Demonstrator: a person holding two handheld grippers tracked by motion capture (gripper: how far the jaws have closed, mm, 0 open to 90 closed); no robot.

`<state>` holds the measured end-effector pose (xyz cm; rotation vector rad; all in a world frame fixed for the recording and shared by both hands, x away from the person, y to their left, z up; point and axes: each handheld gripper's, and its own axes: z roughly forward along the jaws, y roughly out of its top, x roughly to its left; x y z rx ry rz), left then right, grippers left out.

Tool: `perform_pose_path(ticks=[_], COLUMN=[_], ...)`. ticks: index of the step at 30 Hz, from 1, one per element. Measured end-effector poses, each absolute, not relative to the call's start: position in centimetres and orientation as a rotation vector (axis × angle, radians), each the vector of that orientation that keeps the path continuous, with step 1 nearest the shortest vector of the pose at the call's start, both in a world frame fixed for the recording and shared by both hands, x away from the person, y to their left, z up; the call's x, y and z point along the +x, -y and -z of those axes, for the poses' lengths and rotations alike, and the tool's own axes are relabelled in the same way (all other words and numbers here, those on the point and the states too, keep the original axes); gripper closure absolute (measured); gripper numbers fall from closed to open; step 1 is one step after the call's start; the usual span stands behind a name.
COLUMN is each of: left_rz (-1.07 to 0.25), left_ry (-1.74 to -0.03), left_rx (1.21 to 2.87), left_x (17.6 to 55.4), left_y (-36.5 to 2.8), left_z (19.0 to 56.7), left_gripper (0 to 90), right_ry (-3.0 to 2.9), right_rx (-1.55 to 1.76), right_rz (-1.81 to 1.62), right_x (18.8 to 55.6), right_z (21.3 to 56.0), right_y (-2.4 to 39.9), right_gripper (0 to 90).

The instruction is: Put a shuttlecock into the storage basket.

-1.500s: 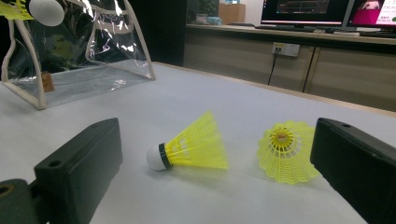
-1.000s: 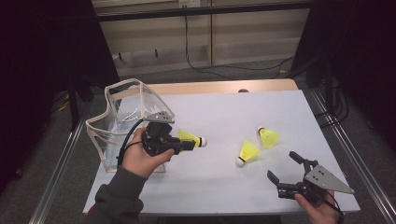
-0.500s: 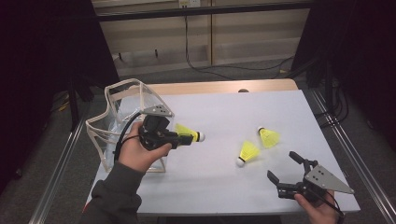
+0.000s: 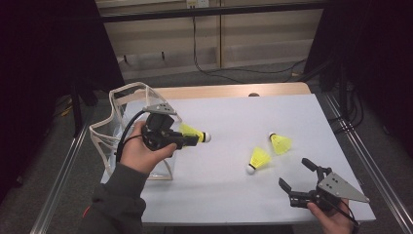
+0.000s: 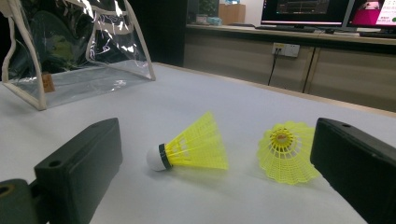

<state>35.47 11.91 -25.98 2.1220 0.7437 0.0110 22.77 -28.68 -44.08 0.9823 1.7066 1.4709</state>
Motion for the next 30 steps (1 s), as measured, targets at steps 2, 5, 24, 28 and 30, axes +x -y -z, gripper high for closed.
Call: perform_pose_path(ticks=[2, 5, 24, 28, 30], left_rz=[-0.015, -0.022, -0.055, -0.061, -0.065], left_ry=[-0.745, -0.751, -0.787, -0.794, -0.802], left_rx=[2.126, 2.124, 2.112, 2.113, 2.111], left_x=[35.6, 35.7, 36.6, 36.8, 36.9], left_y=[-12.0, -12.1, -12.7, -12.8, -12.9], left_z=[25.8, 25.6, 24.2, 24.0, 23.9], left_gripper=[87.4, 87.4, 87.4, 87.5, 87.5], right_ry=[-1.707, -1.707, -1.704, -1.705, -1.705], right_rx=[0.982, 0.982, 0.979, 0.979, 0.978], right_rz=[-1.47, -1.469, -1.476, -1.475, -1.476], right_x=[22.8, 22.8, 22.8, 22.8, 22.8], right_z=[44.1, 44.1, 44.1, 44.0, 44.0], right_y=[28.7, 28.7, 28.7, 28.7, 28.7], right_gripper=[2.1, 2.1, 2.1, 2.1, 2.1])
